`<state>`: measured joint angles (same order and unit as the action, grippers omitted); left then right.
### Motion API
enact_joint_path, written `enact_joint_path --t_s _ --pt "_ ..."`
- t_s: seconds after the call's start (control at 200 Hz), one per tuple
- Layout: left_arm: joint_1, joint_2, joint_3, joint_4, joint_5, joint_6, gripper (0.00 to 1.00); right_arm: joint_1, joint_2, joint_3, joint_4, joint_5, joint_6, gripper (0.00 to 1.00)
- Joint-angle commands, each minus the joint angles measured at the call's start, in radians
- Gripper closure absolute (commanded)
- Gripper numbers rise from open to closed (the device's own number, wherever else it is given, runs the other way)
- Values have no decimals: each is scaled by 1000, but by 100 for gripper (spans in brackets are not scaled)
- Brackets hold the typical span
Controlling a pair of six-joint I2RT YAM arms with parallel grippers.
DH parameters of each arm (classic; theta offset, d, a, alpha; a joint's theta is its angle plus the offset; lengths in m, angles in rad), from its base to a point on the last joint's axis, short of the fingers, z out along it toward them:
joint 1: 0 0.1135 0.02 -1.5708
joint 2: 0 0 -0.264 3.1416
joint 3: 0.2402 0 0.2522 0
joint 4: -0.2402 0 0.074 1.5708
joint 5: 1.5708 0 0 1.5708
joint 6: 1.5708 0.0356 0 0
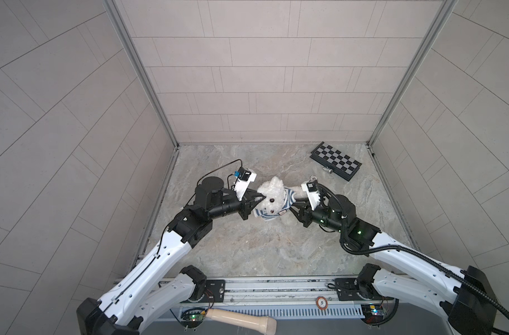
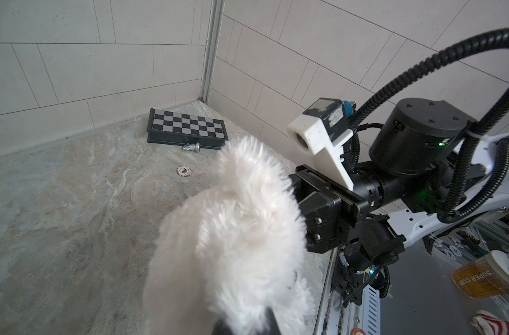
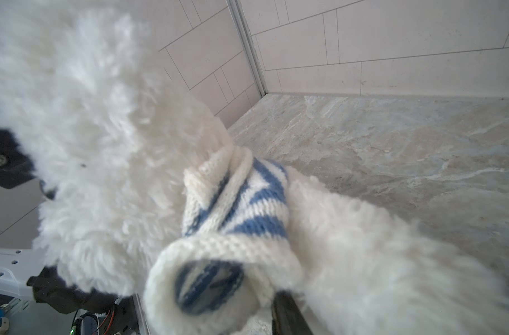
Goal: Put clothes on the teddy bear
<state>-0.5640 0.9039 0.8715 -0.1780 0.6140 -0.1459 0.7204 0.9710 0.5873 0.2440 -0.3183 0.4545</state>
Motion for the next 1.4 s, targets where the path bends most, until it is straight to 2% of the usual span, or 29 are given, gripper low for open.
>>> enact_joint_path --t_s 0.0,0.235,0.375,0.491,0.611,0.751,0.861,0.981,1.146,1.392 --pt "1 -17 -11 51 47 -1 100 18 15 26 119 -21 33 69" --pt "2 -25 -27 67 80 -5 100 36 76 62 173 -13 45 70" --pt "2 -36 -35 58 88 2 100 43 96 59 232 -31 59 61" --pt "3 -39 -42 58 93 2 100 51 117 66 235 -52 50 59" --pt "2 -42 -44 69 91 -5 100 51 143 60 236 -51 50 72" --pt "2 -41 -56 97 98 -28 100 51 187 65 244 -57 36 77" --pt "3 -44 -67 107 91 -34 100 51 203 86 226 -71 23 100" --pt "2 -58 -73 117 82 -40 100 51 166 80 191 -40 9 100" --pt "3 -80 -72 85 68 -21 100 44 66 43 92 75 -27 100" --pt "9 -117 -72 40 65 -1 100 18 -27 73 -145 157 -114 100"
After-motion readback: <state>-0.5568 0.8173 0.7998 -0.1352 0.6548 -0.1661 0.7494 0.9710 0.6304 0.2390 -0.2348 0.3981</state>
